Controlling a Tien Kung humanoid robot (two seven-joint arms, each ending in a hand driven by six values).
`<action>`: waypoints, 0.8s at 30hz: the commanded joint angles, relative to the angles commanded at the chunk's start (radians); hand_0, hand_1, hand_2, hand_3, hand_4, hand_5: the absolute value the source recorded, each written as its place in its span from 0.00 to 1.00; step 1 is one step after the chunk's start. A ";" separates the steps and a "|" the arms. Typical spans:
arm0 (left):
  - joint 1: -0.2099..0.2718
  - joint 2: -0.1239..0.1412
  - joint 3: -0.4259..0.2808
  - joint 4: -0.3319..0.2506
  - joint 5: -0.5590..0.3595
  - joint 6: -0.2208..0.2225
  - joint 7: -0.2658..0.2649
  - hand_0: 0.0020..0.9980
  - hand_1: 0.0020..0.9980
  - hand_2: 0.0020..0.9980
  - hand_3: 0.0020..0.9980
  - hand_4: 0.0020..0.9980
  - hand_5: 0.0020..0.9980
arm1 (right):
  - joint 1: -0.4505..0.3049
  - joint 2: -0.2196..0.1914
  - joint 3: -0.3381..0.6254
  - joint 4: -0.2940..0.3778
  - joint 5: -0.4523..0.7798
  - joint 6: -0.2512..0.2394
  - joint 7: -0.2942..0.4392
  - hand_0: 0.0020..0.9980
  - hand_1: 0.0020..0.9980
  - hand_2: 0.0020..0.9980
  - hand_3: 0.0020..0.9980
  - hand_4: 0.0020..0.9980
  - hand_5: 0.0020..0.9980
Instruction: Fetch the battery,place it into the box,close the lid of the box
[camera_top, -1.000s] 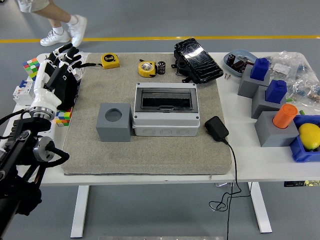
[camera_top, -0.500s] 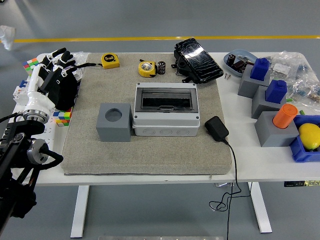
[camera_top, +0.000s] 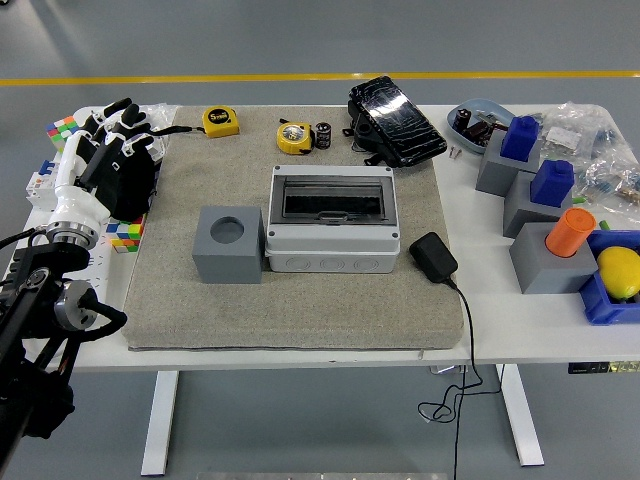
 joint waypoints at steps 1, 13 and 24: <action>0.000 -0.001 -0.001 0.000 0.000 0.000 0.000 0.56 0.64 0.60 0.65 1.00 0.40 | 0.000 0.000 0.000 0.000 0.000 0.000 0.000 0.56 0.60 0.57 0.54 0.92 0.47; 0.006 -0.007 0.001 -0.002 0.000 0.000 0.005 0.55 0.64 0.60 0.65 1.00 0.40 | 0.002 0.002 0.005 -0.001 -0.001 -0.001 -0.001 0.57 0.60 0.57 0.54 0.92 0.47; 0.002 -0.006 -0.004 -0.001 0.000 0.001 0.004 0.55 0.63 0.60 0.65 1.00 0.40 | 0.009 0.001 -0.003 -0.001 0.002 -0.002 -0.001 0.56 0.60 0.57 0.54 0.92 0.47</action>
